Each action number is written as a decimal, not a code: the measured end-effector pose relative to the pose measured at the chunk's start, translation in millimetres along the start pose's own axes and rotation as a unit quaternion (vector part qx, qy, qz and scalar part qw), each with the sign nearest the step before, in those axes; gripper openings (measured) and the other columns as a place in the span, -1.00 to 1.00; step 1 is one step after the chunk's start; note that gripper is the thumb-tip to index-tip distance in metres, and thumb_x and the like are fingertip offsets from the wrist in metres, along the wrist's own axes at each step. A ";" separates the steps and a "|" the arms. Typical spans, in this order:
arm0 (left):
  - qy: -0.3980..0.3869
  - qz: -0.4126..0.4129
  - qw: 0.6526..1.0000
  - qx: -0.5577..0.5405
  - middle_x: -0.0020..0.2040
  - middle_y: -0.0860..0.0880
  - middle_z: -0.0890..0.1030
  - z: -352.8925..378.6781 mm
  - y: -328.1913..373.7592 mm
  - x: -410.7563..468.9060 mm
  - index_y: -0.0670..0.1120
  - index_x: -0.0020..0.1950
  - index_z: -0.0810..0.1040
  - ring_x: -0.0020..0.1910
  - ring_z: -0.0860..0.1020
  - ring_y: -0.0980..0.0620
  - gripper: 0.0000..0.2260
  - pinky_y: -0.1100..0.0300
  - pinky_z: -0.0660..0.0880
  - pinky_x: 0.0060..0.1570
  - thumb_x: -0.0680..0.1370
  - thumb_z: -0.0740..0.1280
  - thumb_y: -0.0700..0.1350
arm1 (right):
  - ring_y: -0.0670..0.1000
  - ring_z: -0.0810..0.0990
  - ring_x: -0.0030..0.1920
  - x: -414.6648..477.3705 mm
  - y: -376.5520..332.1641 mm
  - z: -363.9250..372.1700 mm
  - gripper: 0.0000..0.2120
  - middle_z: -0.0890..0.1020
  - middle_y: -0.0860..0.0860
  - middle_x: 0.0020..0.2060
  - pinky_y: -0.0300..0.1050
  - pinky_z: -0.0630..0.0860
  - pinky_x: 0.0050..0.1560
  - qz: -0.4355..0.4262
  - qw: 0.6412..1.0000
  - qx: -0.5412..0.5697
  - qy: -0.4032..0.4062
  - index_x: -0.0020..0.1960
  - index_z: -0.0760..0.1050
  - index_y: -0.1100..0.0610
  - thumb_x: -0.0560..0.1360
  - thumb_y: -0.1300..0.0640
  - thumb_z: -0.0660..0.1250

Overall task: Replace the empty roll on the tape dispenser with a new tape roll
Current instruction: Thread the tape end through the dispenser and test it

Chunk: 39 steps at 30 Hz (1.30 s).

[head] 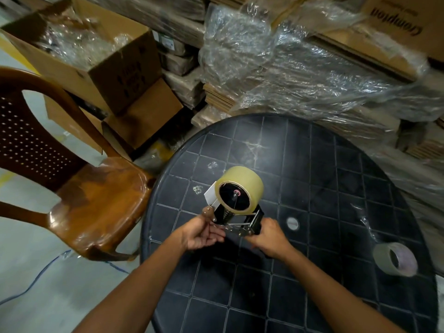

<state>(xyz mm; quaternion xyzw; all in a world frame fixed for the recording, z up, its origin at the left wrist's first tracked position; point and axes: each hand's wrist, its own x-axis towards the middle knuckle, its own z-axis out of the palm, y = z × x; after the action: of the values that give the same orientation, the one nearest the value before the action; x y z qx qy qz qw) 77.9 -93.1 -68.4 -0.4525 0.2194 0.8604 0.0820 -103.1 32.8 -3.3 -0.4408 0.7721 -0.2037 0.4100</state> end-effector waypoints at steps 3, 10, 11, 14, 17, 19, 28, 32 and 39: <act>0.126 0.130 0.973 0.144 -0.46 -0.11 0.58 1.5 3.5 -1.2 -0.18 -0.19 0.45 -0.56 0.50 0.01 -0.72 0.30 0.36 -0.55 0.63 0.05 -0.16 | -0.06 0.58 -0.34 -1.4 3.0 0.1 -0.59 0.61 -0.02 -0.38 -0.01 0.54 -0.26 0.009 1.000 -0.011 0.002 -0.34 0.47 0.02 0.18 -0.33 0.34; 0.234 0.222 0.761 0.563 -0.38 -0.06 0.57 -36.8 28.0 -2.3 -0.05 -0.32 0.47 -0.42 0.53 -0.03 -0.78 0.07 0.47 -0.33 0.54 0.24 -0.11 | 0.04 0.61 -0.33 2.1 24.9 16.7 -0.60 0.62 0.02 -0.34 0.02 0.54 -0.32 0.041 0.998 -0.052 -0.019 -0.23 0.53 0.13 0.28 -0.22 0.44; 0.246 0.226 0.717 0.612 -0.32 -0.05 0.61 -40.8 31.4 -3.8 -0.04 -0.29 0.49 -0.31 0.57 -0.05 -0.77 0.07 0.47 -0.28 0.54 0.24 -0.02 | 0.02 0.59 -0.35 1.8 29.6 15.7 -0.63 0.60 0.00 -0.36 -0.01 0.52 -0.35 0.045 0.996 -0.069 -0.024 -0.25 0.52 0.12 0.30 -0.19 0.45; 0.258 0.257 0.616 0.698 -0.11 -0.09 0.68 -40.5 29.8 -2.4 0.01 -0.09 0.59 -0.09 0.61 -0.16 -0.77 0.07 0.44 -0.22 0.56 0.20 0.07 | -0.04 0.53 -0.39 -1.2 39.0 13.6 -0.74 0.56 -0.05 -0.39 -0.16 0.42 -0.42 0.055 0.992 -0.107 -0.037 -0.28 0.49 0.07 0.36 -0.09 0.46; 0.288 0.278 0.533 0.746 -0.08 -0.14 0.68 -34.0 18.6 4.9 -0.03 -0.03 0.57 -0.08 0.61 -0.24 -0.71 0.04 0.44 -0.22 0.58 0.14 0.11 | -0.02 0.54 -0.38 -0.4 42.2 18.5 -0.74 0.55 -0.05 -0.40 -0.22 0.35 -0.43 0.048 0.988 -0.141 -0.034 -0.29 0.46 0.04 0.37 -0.11 0.41; 0.310 0.274 0.519 0.748 -0.11 -0.16 0.67 -37.2 14.8 6.9 -0.05 -0.05 0.56 -0.10 0.61 -0.26 -0.66 0.04 0.43 -0.23 0.56 0.15 0.17 | 0.09 0.60 -0.31 2.7 44.3 22.6 -0.73 0.63 0.04 -0.33 -0.14 0.43 -0.38 0.047 0.984 -0.170 -0.029 -0.23 0.51 0.08 0.34 -0.14 0.38; 0.353 0.371 0.488 0.707 0.44 -0.15 0.38 -61.9 -9.6 0.5 -0.13 0.41 0.37 0.40 0.35 -0.19 -0.59 -0.07 0.40 0.33 0.59 0.15 -0.03 | 0.19 0.62 -0.24 1.9 23.9 19.9 -0.85 0.59 0.10 -0.28 -0.06 0.48 -0.29 0.067 0.970 -0.227 -0.058 -0.31 0.37 0.08 0.34 0.04 0.30; 0.231 0.395 0.442 0.772 0.46 -0.07 0.39 -57.9 -43.4 -1.1 0.00 0.38 0.27 0.50 0.23 -0.16 -0.62 -0.13 0.10 0.49 0.58 0.17 0.04 | 0.17 0.58 -0.25 1.6 12.6 18.6 -0.84 0.56 0.07 -0.25 -0.08 0.45 -0.27 0.079 0.968 -0.230 -0.063 -0.19 0.47 0.13 0.38 0.03 0.33; 0.257 0.361 0.408 0.798 0.33 -0.05 0.51 -56.1 -48.4 2.7 -0.01 0.29 0.39 0.45 0.32 -0.12 -0.62 -0.21 0.15 0.47 0.59 0.11 0.18 | 0.17 0.63 -0.15 -1.1 8.3 13.5 -0.78 0.65 0.11 -0.10 -0.02 0.56 -0.17 0.059 0.963 -0.255 -0.059 -0.06 0.54 0.14 0.41 0.01 0.32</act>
<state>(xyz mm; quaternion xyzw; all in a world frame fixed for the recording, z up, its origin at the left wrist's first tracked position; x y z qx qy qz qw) 134.4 -75.5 -113.0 -0.2611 0.9607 0.0899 0.0272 -96.1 38.8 -16.2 -0.4958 0.7976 0.0503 0.3399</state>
